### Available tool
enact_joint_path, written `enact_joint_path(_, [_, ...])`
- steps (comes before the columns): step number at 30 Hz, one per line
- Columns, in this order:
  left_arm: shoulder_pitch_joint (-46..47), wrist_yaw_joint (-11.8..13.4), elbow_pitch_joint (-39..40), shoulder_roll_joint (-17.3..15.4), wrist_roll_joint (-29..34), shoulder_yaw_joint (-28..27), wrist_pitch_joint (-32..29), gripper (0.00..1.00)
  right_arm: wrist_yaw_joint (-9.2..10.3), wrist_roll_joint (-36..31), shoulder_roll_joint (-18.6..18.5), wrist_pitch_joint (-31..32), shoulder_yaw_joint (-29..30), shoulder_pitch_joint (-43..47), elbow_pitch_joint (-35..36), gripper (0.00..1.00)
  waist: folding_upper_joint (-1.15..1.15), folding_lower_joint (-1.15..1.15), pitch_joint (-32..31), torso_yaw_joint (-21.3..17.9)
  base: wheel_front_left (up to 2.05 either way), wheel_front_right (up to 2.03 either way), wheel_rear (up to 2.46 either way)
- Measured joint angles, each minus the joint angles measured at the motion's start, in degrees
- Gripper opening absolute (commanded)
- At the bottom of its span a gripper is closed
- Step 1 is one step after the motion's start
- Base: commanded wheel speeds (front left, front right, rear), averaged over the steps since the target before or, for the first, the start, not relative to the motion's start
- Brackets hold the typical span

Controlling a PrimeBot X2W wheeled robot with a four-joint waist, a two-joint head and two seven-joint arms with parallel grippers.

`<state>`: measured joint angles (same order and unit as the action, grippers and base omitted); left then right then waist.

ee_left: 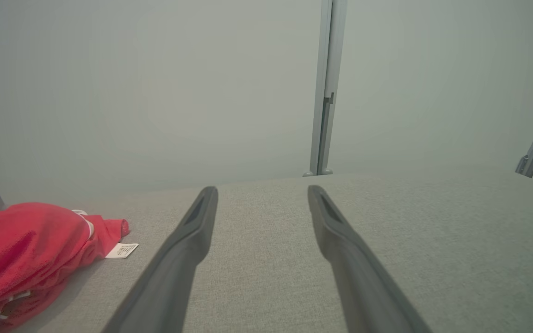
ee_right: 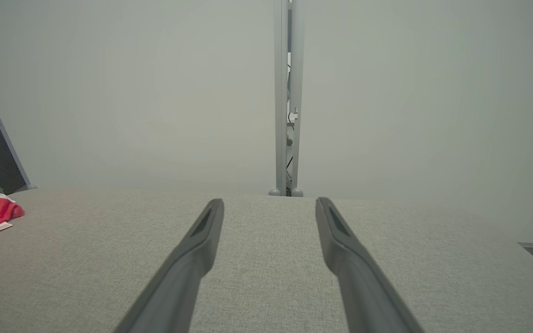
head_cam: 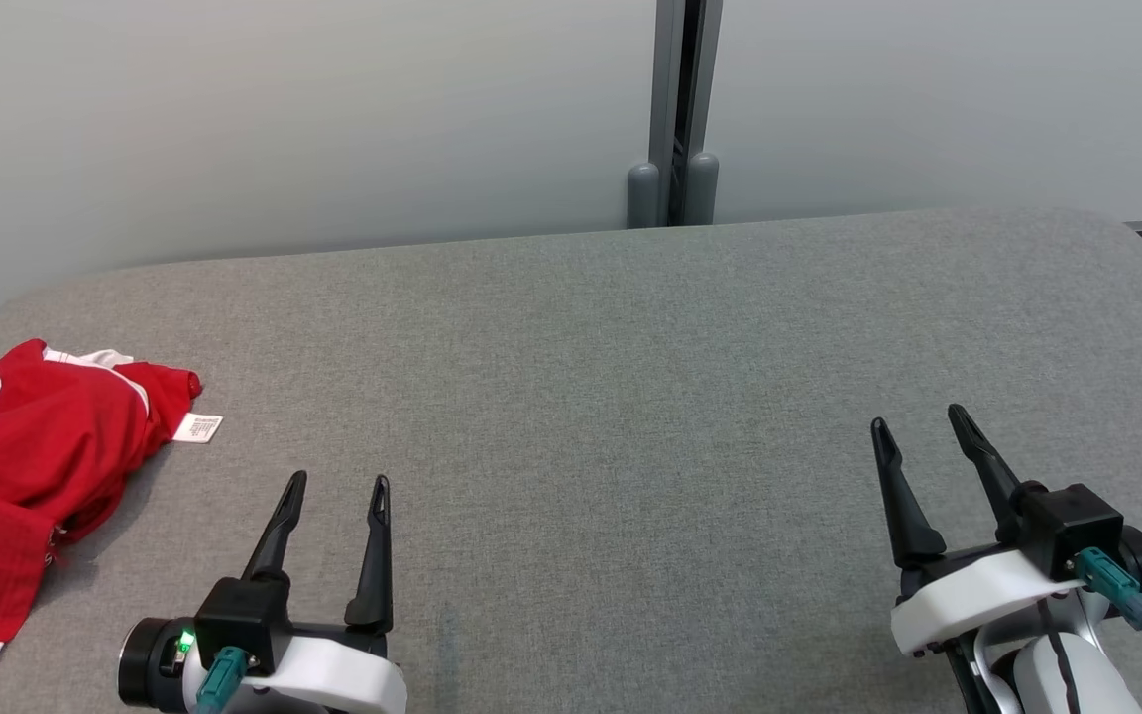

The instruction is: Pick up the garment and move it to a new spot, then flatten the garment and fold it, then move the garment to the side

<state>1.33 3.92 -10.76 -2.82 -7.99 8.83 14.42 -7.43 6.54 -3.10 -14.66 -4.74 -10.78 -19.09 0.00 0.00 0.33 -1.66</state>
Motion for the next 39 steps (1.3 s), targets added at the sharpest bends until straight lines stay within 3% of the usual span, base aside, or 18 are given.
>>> enact_joint_path(23, [0.06, -0.41, -0.03, 0.04, 1.02, 1.0, 0.57, 1.0, 0.0, -0.93, 0.4, -0.19, -0.83, -0.73, -1.18, 1.0, 0.0, 0.0, 0.38, 0.34, 0.0, 0.0, 0.0])
enact_joint_path(39, [-0.92, -1.37, -0.93, 0.03, 1.49, -0.7, 0.57, 1.0, -0.01, 1.64, 0.42, -0.24, -3.64, 0.46, -0.77, 1.0, 0.0, 0.0, 0.02, 13.44, 0.0, 0.0, 0.0])
